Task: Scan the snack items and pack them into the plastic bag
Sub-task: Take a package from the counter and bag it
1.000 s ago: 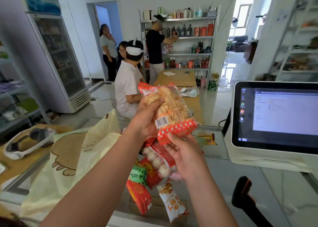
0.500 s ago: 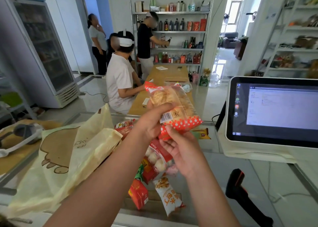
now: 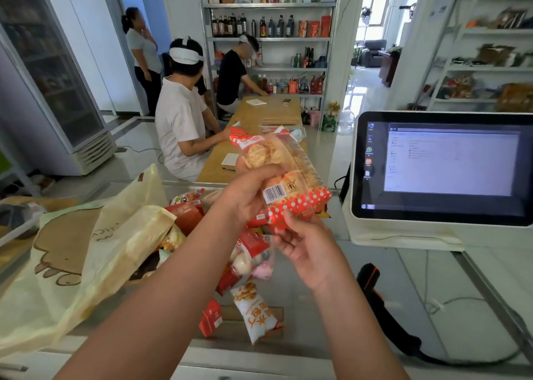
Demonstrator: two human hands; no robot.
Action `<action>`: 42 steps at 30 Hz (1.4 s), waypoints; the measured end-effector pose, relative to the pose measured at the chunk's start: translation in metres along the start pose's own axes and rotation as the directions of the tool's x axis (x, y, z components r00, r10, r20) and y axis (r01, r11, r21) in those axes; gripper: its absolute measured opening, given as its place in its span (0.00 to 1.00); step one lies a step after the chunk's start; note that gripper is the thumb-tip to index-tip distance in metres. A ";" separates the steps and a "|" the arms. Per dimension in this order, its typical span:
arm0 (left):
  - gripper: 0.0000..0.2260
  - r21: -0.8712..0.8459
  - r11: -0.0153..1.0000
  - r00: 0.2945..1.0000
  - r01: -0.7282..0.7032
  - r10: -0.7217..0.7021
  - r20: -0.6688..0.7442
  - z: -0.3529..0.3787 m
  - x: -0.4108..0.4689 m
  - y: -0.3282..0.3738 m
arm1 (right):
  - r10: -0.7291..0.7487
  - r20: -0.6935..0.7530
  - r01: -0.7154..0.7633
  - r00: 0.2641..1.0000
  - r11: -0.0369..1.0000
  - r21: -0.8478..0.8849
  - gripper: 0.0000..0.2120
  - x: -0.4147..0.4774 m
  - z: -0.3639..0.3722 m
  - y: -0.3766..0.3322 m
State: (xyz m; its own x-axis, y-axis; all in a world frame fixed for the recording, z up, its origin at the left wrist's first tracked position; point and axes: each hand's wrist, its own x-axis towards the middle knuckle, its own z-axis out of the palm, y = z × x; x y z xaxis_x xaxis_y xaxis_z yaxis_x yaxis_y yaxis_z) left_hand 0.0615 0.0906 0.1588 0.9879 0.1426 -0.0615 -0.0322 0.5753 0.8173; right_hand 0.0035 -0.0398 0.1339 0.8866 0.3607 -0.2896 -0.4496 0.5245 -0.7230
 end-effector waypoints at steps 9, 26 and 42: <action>0.31 -0.014 0.978 0.977 0.206 -0.207 -0.057 0.033 0.014 -0.094 | -0.133 -0.326 -0.105 0.936 0.779 -0.619 0.02 -0.008 -0.117 -0.015; 0.29 -0.009 0.977 0.952 0.211 -0.207 -0.225 0.042 0.011 -0.110 | -0.377 -0.278 -0.339 0.884 -0.107 -0.935 0.18 0.008 -0.216 0.039; 0.32 0.055 0.992 0.936 0.112 -0.087 -0.341 0.040 0.007 -0.120 | -0.471 -0.039 0.022 0.881 0.123 -0.992 0.04 -0.049 -0.137 -0.062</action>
State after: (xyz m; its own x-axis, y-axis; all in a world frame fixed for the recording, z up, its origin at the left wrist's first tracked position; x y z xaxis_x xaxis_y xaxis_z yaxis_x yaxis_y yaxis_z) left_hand 0.0788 -0.0098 0.0836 0.8757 0.3582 -0.3238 0.0871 0.5424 0.8356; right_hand 0.0024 -0.1957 0.1070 0.9973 0.0407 0.0614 0.0724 -0.6925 -0.7178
